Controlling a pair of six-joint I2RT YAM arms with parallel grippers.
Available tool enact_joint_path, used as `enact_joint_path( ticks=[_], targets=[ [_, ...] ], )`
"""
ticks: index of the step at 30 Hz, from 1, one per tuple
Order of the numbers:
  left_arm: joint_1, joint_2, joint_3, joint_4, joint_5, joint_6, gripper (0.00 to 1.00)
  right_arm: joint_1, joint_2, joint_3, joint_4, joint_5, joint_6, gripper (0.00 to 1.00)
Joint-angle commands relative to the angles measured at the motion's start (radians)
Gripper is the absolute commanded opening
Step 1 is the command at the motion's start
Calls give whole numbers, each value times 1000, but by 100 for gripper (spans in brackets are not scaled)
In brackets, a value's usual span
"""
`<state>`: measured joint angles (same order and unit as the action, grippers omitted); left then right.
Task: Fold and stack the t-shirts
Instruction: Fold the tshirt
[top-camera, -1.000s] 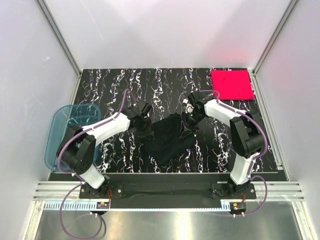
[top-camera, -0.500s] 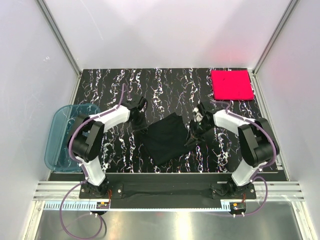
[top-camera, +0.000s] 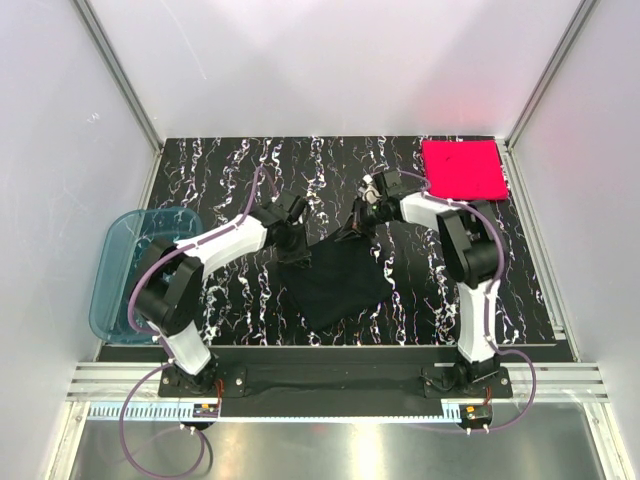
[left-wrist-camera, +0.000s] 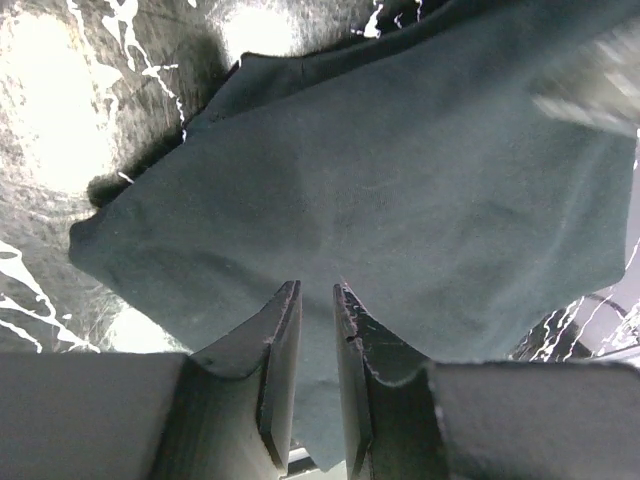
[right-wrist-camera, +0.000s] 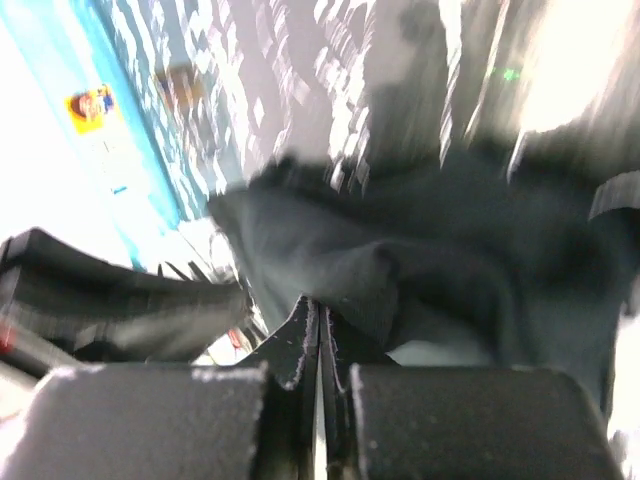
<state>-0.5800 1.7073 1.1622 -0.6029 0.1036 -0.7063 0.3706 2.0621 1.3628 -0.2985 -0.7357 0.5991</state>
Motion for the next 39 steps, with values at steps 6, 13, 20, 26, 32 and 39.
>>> enact_joint_path(
  ticks=[6, 13, 20, 26, 32, 39],
  targets=[
    [6, -21, -94, 69, 18, -12, 25, -79, 211, 131, 286, -100, 177, 0],
    [-30, -112, -70, 31, 33, -10, 26, -87, 132, 196, 76, -94, 39, 0],
    [-95, -179, -145, 152, 185, -79, 29, -76, -48, 84, -19, -152, 11, 2],
    [-141, -166, -383, 396, 317, -225, 24, -102, -125, -236, 154, -228, 10, 3],
    [-193, -216, -599, 522, 280, -335, 20, -147, -111, -433, 329, -246, 54, 2],
    [-230, -323, -527, 355, 196, -288, 22, -154, -157, -346, 205, -214, 33, 2]
  ],
)
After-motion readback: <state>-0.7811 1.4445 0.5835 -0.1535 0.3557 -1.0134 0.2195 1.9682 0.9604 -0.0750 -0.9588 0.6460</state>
